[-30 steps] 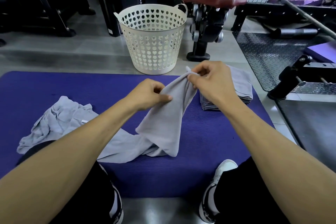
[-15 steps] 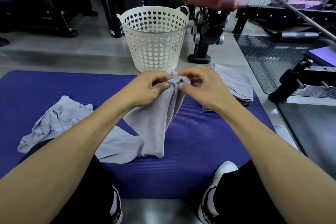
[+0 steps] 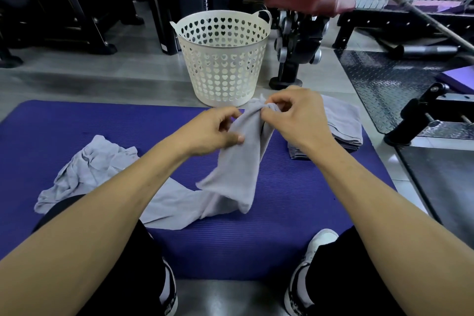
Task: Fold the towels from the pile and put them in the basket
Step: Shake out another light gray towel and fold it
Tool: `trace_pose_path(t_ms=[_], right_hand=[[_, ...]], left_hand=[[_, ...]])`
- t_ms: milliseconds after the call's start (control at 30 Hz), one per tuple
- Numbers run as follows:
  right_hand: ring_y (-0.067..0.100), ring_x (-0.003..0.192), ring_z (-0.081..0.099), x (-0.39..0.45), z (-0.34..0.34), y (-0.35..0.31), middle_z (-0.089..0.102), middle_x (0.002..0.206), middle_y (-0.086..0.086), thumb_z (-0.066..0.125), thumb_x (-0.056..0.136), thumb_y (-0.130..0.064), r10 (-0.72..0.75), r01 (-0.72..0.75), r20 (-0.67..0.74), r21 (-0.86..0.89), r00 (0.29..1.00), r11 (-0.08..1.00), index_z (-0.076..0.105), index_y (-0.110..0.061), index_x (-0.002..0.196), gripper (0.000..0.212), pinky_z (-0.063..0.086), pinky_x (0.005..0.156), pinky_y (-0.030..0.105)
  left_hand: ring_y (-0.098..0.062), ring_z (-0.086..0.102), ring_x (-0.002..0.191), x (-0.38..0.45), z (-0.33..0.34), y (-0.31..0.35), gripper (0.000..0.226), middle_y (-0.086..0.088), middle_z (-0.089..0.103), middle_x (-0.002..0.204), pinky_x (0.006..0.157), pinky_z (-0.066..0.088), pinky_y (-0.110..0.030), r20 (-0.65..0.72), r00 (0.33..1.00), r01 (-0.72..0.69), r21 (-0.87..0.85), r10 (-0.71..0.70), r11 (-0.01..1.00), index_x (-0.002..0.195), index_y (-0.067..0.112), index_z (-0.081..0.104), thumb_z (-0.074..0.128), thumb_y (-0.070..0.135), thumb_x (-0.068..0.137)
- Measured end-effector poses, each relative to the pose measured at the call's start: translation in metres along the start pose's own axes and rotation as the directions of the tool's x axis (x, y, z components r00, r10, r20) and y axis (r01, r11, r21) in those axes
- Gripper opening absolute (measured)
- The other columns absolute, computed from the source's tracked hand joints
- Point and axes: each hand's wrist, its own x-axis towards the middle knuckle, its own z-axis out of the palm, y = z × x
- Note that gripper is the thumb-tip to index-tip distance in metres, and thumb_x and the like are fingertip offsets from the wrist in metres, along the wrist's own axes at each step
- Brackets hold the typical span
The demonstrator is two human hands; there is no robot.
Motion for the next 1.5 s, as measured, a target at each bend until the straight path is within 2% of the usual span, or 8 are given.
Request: trace_pose_path(t_ms=[200, 700, 867, 1000, 1100, 1267, 1367, 1500], right_hand=[[0.015, 0.057, 0.056, 0.005, -0.02, 0.015, 0.066, 0.062, 0.009, 0.066, 0.075, -0.009, 0.186, -0.177, -0.053, 0.139, 0.981, 0.974, 0.073, -0.009, 0.068, 0.009, 0.049, 0.054, 0.031], [0.018, 0.06, 0.065, 0.004, -0.031, 0.044, 0.066, 0.072, 0.014, 0.067, 0.088, -0.001, 0.526, -0.593, 0.276, 0.341, 0.805, 0.729, 0.059, -0.005, 0.094, 0.011, 0.06, 0.061, 0.027], [0.014, 0.057, 0.064, 0.002, -0.028, 0.039, 0.059, 0.079, 0.01, 0.054, 0.088, 0.004, 0.591, -0.663, 0.312, 0.464, 0.744, 0.588, 0.054, -0.012, 0.123, 0.038, 0.06, 0.066, 0.032], [0.019, 0.055, 0.061, 0.006, -0.026, 0.029, 0.056, 0.083, 0.018, 0.044, 0.083, 0.008, 0.6, -0.664, 0.335, 0.567, 0.726, 0.486, 0.061, 0.001, 0.092, 0.021, 0.06, 0.063, 0.032], [0.022, 0.063, 0.067, 0.007, -0.028, 0.029, 0.062, 0.077, 0.022, 0.047, 0.082, 0.007, 0.572, -0.645, 0.329, 0.545, 0.752, 0.535, 0.062, 0.006, 0.078, 0.015, 0.059, 0.067, 0.031], [0.008, 0.063, 0.048, -0.002, -0.026, 0.041, 0.065, 0.07, 0.003, 0.053, 0.08, 0.002, 0.227, -0.237, 0.278, 0.003, 0.933, 0.971, 0.075, -0.01, 0.092, 0.028, 0.042, 0.06, 0.021], [0.011, 0.07, 0.056, -0.003, -0.023, 0.04, 0.071, 0.08, 0.001, 0.059, 0.085, 0.001, 0.103, -0.08, 0.161, -0.142, 0.981, 0.987, 0.077, -0.011, 0.098, 0.026, 0.043, 0.062, 0.007], [0.013, 0.078, 0.055, 0.004, -0.018, 0.039, 0.065, 0.093, -0.001, 0.065, 0.091, -0.016, 0.048, -0.028, 0.09, -0.214, 0.995, 0.976, 0.074, -0.016, 0.092, 0.009, 0.048, 0.075, 0.029]], left_hand=[[-0.017, 0.061, 0.09, 0.002, 0.009, -0.031, 0.009, 0.007, 0.066, 0.092, 0.078, 0.05, -0.03, 0.117, 0.959, 0.199, 0.368, -0.258, 0.908, 0.084, 0.026, 0.064, 0.062, 0.026, 0.093], [-0.007, 0.049, 0.035, 0.009, 0.002, -0.016, 0.01, -0.008, 0.056, 0.059, 0.037, 0.04, -0.022, -0.357, 0.866, 0.287, -0.218, -0.35, 0.933, 0.101, 0.015, 0.048, 0.044, 0.024, 0.104], [-0.019, 0.064, 0.051, 0.009, 0.0, -0.012, 0.011, -0.018, 0.063, 0.072, 0.055, 0.057, -0.028, -0.286, 0.893, 0.17, -0.502, -0.348, 0.848, 0.101, 0.009, 0.057, 0.065, 0.014, 0.095], [-0.013, 0.06, 0.069, 0.008, -0.003, -0.011, 0.013, -0.012, 0.062, 0.089, 0.057, 0.054, -0.019, -0.265, 0.911, 0.139, -0.523, -0.315, 0.841, 0.093, 0.018, 0.07, 0.063, 0.007, 0.094], [-0.005, 0.062, 0.075, 0.004, -0.007, -0.007, 0.022, -0.003, 0.067, 0.093, 0.065, 0.057, -0.02, -0.264, 0.918, 0.114, -0.539, -0.296, 0.835, 0.097, 0.021, 0.072, 0.056, 0.007, 0.099], [-0.013, 0.066, 0.086, -0.001, -0.008, -0.008, 0.018, -0.009, 0.07, 0.099, 0.074, 0.06, -0.03, -0.251, 0.928, 0.094, -0.556, -0.275, 0.826, 0.106, 0.008, 0.07, 0.053, 0.006, 0.1], [-0.013, 0.065, 0.073, -0.003, -0.008, -0.009, 0.016, -0.011, 0.067, 0.092, 0.062, 0.058, -0.025, -0.278, 0.915, 0.105, -0.538, -0.293, 0.836, 0.107, 0.002, 0.068, 0.056, 0.008, 0.099], [-0.017, 0.066, 0.075, -0.002, -0.008, -0.02, 0.012, -0.007, 0.071, 0.084, 0.067, 0.058, -0.033, -0.283, 0.905, 0.164, -0.458, -0.318, 0.874, 0.091, 0.013, 0.071, 0.061, 0.014, 0.097]])
